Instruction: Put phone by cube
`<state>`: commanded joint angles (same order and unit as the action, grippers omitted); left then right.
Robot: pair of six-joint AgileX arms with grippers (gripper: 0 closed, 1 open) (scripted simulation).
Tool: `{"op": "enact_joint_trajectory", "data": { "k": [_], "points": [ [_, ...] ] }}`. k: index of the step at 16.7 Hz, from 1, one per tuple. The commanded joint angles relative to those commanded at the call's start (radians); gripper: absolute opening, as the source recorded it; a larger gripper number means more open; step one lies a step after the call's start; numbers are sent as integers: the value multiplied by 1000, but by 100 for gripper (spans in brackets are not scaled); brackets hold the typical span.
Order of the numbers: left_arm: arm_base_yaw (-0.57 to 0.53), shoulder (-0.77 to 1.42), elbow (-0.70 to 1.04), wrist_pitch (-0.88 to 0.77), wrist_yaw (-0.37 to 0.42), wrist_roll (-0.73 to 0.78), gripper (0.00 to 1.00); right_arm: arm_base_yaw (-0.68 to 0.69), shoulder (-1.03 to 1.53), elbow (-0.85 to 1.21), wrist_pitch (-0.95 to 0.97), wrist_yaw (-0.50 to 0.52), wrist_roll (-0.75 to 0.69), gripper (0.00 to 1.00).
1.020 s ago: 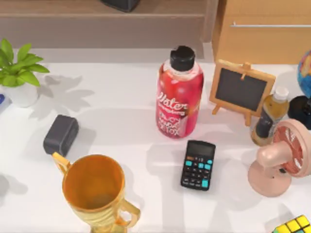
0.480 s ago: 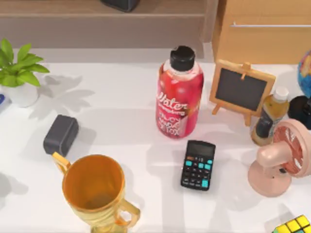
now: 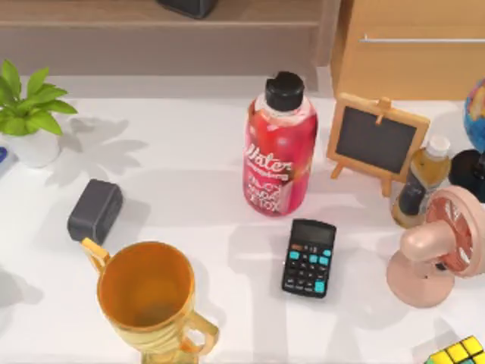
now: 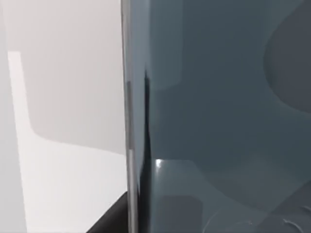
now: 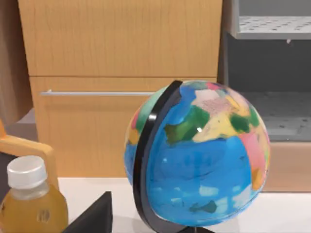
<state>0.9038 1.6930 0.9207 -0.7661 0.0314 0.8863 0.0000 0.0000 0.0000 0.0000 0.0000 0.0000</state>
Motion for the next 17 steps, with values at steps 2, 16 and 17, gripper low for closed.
{"op": "enact_joint_trajectory", "data": {
  "k": [2, 16, 17],
  "points": [
    [-8, -35, 37, -2, 4, -30, 0, 0, 0, 0, 0, 0, 0, 100],
    [-569, -238, 442, -97, 204, -754, 0, 0, 0, 0, 0, 0, 0, 100],
    [-641, -233, 463, -110, 224, -824, 0, 0, 0, 0, 0, 0, 0, 100]
  ]
}}
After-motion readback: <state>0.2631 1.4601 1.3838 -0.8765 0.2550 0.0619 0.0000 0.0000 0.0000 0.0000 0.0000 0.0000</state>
